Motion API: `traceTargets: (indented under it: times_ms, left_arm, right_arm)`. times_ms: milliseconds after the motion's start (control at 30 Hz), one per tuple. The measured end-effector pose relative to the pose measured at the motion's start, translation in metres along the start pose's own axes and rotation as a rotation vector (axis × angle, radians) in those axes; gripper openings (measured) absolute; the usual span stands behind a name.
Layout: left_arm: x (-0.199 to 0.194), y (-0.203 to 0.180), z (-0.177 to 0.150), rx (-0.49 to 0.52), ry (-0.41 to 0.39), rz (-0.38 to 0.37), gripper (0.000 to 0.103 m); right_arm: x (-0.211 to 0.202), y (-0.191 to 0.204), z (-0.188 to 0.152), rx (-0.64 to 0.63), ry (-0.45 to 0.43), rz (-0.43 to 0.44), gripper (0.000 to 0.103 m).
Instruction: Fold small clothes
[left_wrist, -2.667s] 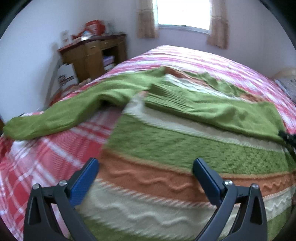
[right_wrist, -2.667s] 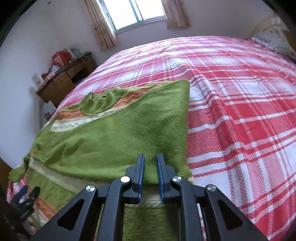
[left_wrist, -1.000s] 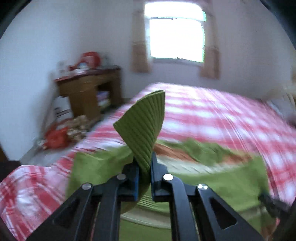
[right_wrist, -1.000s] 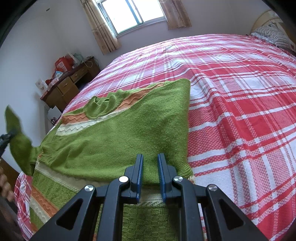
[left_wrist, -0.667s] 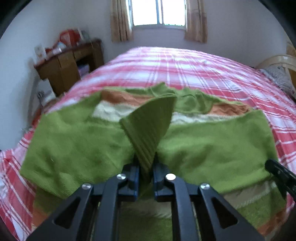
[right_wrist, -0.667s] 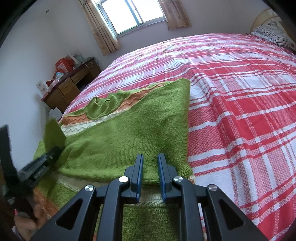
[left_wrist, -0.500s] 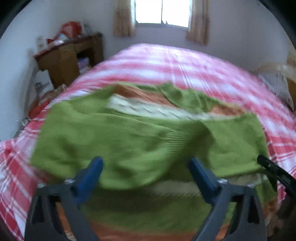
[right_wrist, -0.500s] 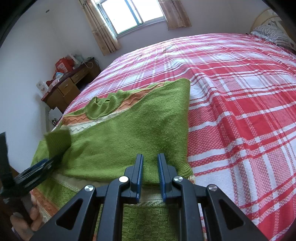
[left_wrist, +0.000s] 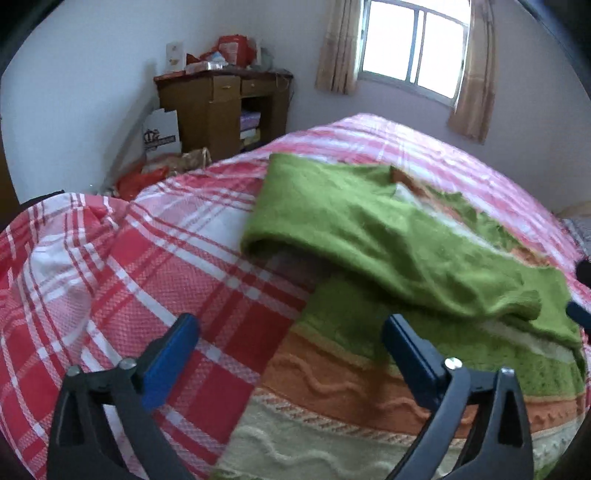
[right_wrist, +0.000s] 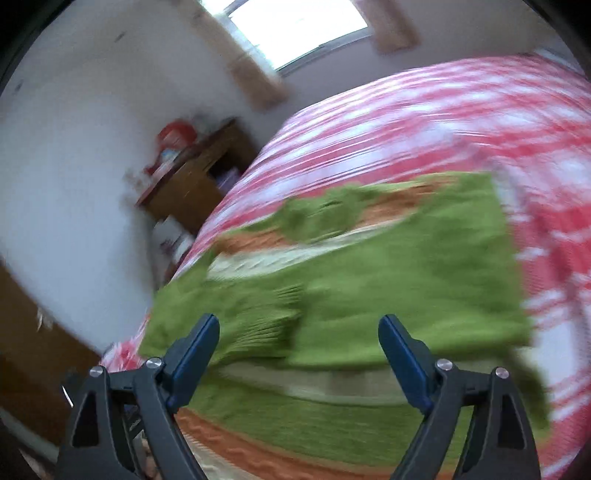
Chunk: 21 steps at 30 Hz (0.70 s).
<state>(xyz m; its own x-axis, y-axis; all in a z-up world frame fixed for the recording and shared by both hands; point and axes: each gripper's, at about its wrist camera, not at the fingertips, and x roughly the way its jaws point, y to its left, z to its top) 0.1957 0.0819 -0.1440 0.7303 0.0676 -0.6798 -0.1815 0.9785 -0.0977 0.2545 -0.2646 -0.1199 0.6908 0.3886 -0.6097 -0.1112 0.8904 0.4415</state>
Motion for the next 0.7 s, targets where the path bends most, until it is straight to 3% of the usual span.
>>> traceTargets:
  times_ms: [67,100,133,200,267,300,333,400,600,700]
  left_arm:
    - [0.000,-0.008,-0.002,0.026,-0.004,0.027,0.103]
    - [0.001,-0.011,-0.002,0.028,-0.006,0.030,0.103]
    - [0.001,-0.011,-0.003,0.021,-0.008,0.022,0.103]
    - [-0.001,-0.007,-0.004,0.010,-0.013,0.006,0.103]
    - [-0.004,-0.003,-0.006,0.009,-0.016,0.006,0.103]
    - [-0.005,-0.005,-0.006,0.010,-0.017,0.008,0.103]
    - [-0.002,-0.001,-0.005,0.008,-0.017,0.006,0.103]
    - [0.001,0.003,-0.004,0.005,-0.019,0.002,0.103]
    - [0.001,0.004,-0.004,0.005,-0.018,0.003,0.103]
    - [0.001,0.004,-0.004,0.005,-0.019,0.002,0.103]
  right_arm:
    - [0.025,0.017,-0.002,-0.044,0.036,-0.038,0.087]
    - [0.038,0.024,-0.003,-0.059,0.059,-0.047,0.080]
    - [0.051,0.031,-0.006,-0.084,0.090,-0.069,0.064]
    - [0.072,0.045,-0.011,-0.168,0.128,-0.129,0.043]
    - [0.077,0.060,-0.015,-0.267,0.110,-0.201,0.031]
    - [0.079,0.064,-0.014,-0.283,0.119,-0.207,0.013]
    - [0.078,0.067,-0.011,-0.285,0.124,-0.213,0.006]
    - [0.068,0.076,0.003,-0.311,0.094,-0.210,0.005]
    - [-0.002,0.120,0.061,-0.399,-0.137,-0.158,0.005]
    - [-0.044,0.124,0.082,-0.415,-0.235,-0.155,0.005]
